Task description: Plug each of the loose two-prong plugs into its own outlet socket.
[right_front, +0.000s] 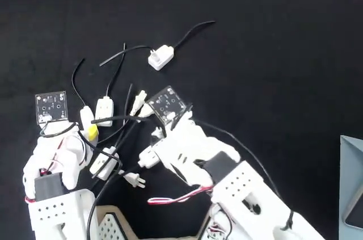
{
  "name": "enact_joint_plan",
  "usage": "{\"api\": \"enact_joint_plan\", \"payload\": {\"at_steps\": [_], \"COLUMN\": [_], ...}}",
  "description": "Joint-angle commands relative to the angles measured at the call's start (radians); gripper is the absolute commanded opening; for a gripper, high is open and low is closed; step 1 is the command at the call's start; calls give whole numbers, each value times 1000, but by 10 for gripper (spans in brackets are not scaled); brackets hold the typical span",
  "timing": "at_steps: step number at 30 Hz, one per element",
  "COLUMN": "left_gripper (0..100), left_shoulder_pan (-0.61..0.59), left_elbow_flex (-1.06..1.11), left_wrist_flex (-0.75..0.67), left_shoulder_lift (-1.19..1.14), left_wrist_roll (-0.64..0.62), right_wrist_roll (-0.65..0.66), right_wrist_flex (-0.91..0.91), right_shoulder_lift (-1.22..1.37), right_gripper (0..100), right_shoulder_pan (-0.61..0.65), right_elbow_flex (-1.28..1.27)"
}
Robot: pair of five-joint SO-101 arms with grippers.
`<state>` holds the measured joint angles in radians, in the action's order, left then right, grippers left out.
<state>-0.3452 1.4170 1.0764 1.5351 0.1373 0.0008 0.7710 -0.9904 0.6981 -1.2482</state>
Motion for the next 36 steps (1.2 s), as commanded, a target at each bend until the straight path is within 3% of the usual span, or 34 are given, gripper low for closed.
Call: {"api": "enact_joint_plan", "payload": {"at_steps": [1, 15, 36], "left_gripper": [268, 268, 268], "left_shoulder_pan": [-7, -7, -7], "left_elbow_flex": [-4, -4, -4], "left_wrist_flex": [0, 0, 0], "left_shoulder_lift": [9, 9, 9], "left_wrist_roll": [-3, -3, -3], "right_wrist_roll": [-11, -58, -60], "right_wrist_flex": [51, -71, -126], "right_shoulder_lift": [-47, -47, 33], "right_gripper": [12, 12, 12], "right_shoulder_pan": [-11, -8, -8], "right_elbow_flex": [10, -124, -122]}}
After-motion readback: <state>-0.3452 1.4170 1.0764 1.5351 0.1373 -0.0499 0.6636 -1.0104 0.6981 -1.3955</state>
